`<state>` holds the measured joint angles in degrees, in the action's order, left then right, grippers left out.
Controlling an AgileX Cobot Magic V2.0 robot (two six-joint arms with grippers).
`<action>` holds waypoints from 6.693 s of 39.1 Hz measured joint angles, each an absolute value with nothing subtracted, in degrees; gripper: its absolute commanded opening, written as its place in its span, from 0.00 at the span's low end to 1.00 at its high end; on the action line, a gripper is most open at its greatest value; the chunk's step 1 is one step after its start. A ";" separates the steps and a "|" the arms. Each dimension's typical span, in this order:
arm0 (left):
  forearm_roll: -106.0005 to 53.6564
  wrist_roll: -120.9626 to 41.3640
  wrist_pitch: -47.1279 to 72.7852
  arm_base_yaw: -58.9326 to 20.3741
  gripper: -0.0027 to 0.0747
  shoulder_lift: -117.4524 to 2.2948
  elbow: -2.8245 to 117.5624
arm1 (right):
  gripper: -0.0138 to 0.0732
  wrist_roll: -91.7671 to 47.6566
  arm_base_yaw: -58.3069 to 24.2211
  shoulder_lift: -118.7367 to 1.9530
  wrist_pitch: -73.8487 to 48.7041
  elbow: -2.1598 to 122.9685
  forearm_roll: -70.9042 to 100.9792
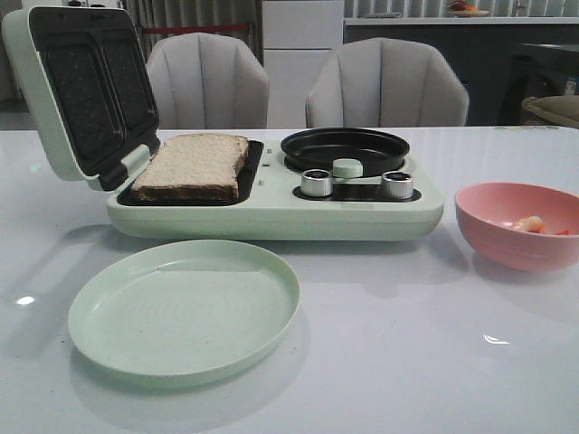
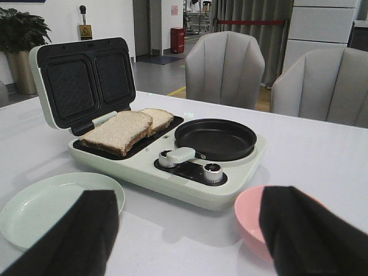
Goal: Make breakfast with bread and shrimp
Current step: 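Move the left gripper to the sandwich maker lid handle, then grasp the lid handle with the left gripper and swing the lid down, then release the lid handle and withdraw the left gripper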
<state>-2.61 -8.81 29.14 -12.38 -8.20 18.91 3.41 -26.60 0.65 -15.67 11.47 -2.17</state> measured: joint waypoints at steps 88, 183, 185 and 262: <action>-12.31 -0.81 35.66 1.71 0.56 -88.44 78.83 | 0.85 3.50 -26.60 0.65 -15.67 11.47 -2.17; -51.55 -40.35 47.09 -16.21 0.19 -112.42 92.25 | 0.85 3.50 -26.60 0.66 -15.67 11.47 -2.12; -50.32 -40.50 48.22 -16.84 0.19 -113.18 92.11 | 0.85 3.50 -26.60 0.66 -15.67 11.47 -2.12; -3.85 -11.98 33.70 -15.42 0.19 -58.47 58.10 | 0.85 3.50 -26.60 0.66 -15.67 11.47 -2.12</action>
<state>-3.85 -11.98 33.70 -15.42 -58.47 58.10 3.50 -26.60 0.66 -15.67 11.47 -2.12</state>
